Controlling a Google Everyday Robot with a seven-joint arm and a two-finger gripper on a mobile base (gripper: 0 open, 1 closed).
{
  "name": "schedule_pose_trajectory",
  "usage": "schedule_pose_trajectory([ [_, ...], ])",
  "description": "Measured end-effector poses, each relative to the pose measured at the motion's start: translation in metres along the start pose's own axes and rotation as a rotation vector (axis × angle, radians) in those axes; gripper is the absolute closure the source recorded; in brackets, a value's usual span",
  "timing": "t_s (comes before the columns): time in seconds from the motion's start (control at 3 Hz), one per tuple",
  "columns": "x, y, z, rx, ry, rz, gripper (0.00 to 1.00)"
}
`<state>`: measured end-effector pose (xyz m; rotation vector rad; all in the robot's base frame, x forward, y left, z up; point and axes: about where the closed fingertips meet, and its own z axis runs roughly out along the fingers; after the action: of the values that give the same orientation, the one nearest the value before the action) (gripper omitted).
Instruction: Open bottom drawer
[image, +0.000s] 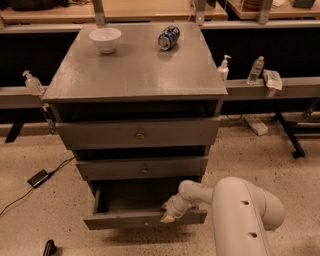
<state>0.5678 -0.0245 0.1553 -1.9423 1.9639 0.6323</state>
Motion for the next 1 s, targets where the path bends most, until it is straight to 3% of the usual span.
schedule_pose_trajectory([
  [0.33, 0.0005, 0.0007, -0.0029, -0.002, -0.002, 0.001, 1.00],
  [0.67, 0.0005, 0.0007, -0.0029, -0.002, -0.002, 0.001, 1.00],
  [1.0, 0.0006, 0.0007, -0.0028, -0.003, -0.002, 0.001, 0.84],
])
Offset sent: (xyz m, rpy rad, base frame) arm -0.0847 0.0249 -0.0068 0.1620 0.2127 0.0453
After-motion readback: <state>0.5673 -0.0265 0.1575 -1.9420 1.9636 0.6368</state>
